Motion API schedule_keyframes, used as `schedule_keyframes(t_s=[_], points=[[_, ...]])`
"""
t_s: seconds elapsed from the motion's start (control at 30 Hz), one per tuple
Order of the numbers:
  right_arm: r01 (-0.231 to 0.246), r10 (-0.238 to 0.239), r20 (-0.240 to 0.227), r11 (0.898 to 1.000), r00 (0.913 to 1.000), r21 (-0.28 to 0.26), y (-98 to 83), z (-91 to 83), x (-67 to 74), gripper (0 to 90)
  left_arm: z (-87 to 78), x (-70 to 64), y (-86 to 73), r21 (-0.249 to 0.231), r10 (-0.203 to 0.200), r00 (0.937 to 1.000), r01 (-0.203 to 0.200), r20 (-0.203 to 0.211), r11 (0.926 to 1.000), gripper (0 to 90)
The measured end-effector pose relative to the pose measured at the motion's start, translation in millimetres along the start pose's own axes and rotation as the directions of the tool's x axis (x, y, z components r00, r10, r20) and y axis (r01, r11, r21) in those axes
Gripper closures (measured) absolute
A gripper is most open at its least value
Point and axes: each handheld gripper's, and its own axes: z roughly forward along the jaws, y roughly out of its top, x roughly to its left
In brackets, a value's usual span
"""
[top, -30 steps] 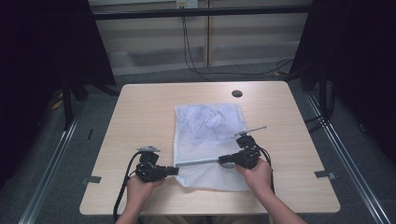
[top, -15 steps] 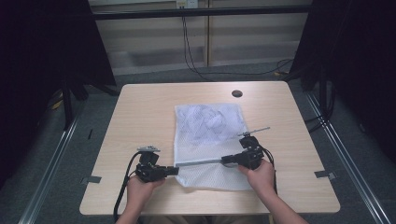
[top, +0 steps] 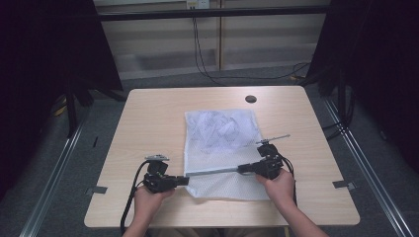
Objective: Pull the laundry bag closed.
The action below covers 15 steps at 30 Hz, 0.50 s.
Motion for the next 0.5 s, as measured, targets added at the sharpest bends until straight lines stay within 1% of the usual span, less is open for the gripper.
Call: schedule_keyframes(t_s=[0.3,0.4,0.43,0.47,0.5], points=[[0.0,0.0,-0.007,1.0,1.0,0.001,-1.7,-0.7,-1.5,87.4,0.3,-0.2,-0.1,0.006,0.002,1.0,-0.002,0.002,1.0,87.9],[0.001,-0.001,0.007,1.0,1.0,0.002,-2.4,-1.6,-2.2,87.4,-0.7,0.8,-0.4,0.004,-0.002,1.0,0.002,-0.006,1.0,87.9],[-0.001,0.001,0.005,1.0,1.0,0.0,-2.7,-2.3,-3.6,87.4,-1.3,1.4,-0.6,0.0,-0.009,1.0,0.009,0.0,1.0,87.9],[-0.012,0.012,0.005,1.0,0.9999,-0.002,-3.2,-3.3,-5.1,87.4,-1.7,1.9,-0.6,0.001,-0.006,1.0,0.006,0.0,1.0,87.9],[-0.013,0.013,-0.002,1.0,0.9999,-0.004,-3.8,-4.0,-6.6,87.4,-1.3,1.3,-0.7,0.001,-0.009,0.9999,0.009,0.005,1.0,87.9]])
